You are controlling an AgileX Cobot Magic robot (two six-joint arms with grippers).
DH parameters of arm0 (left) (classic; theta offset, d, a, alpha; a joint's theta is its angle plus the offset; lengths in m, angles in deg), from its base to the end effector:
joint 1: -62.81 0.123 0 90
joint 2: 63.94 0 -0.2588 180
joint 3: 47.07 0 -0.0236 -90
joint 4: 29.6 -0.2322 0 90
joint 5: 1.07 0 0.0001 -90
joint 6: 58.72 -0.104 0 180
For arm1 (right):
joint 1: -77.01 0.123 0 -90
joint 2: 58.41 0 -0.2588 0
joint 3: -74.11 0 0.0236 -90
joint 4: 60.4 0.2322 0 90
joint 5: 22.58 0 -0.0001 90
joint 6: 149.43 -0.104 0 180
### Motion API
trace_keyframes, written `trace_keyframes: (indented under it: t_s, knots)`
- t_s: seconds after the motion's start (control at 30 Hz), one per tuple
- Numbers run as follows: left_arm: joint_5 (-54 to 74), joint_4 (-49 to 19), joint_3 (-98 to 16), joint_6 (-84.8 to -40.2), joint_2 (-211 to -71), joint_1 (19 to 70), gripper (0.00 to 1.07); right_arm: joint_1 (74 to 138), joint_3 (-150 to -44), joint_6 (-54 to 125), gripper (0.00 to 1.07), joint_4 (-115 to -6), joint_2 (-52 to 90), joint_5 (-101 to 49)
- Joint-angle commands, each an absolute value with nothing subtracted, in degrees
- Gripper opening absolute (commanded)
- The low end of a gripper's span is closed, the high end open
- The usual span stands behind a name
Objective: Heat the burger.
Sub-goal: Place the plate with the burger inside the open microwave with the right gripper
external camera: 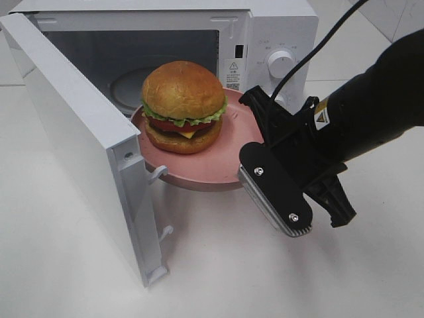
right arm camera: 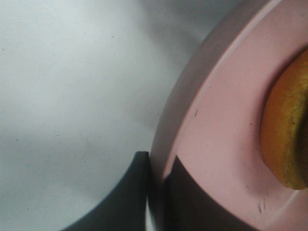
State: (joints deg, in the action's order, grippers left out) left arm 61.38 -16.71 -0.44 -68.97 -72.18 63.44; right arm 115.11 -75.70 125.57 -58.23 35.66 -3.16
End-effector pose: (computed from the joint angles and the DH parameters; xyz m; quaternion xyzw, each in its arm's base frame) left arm 0.0114 -0.0205 0.2671 0.0786 0.8451 -0.0625 0.5251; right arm 0.2235 0.1769 0.1861 -0.8656 0.3918 -0.1383 0.2795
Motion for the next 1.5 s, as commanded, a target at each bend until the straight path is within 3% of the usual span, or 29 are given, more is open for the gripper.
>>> trace_keyframes:
  t_s: [0.03, 1.5]
  knots:
    - [60.53, -16.42, -0.27, -68.86, -71.15, 63.15, 0.98, 115.05, -78.86, 125.91, 0.0, -57.54, 37.5, -5.79]
    - [60.53, -16.42, -0.27, -68.86, -71.15, 63.15, 0.98, 115.0, -103.49, 119.84, 0.0, -62.35, 56.92, 1.43]
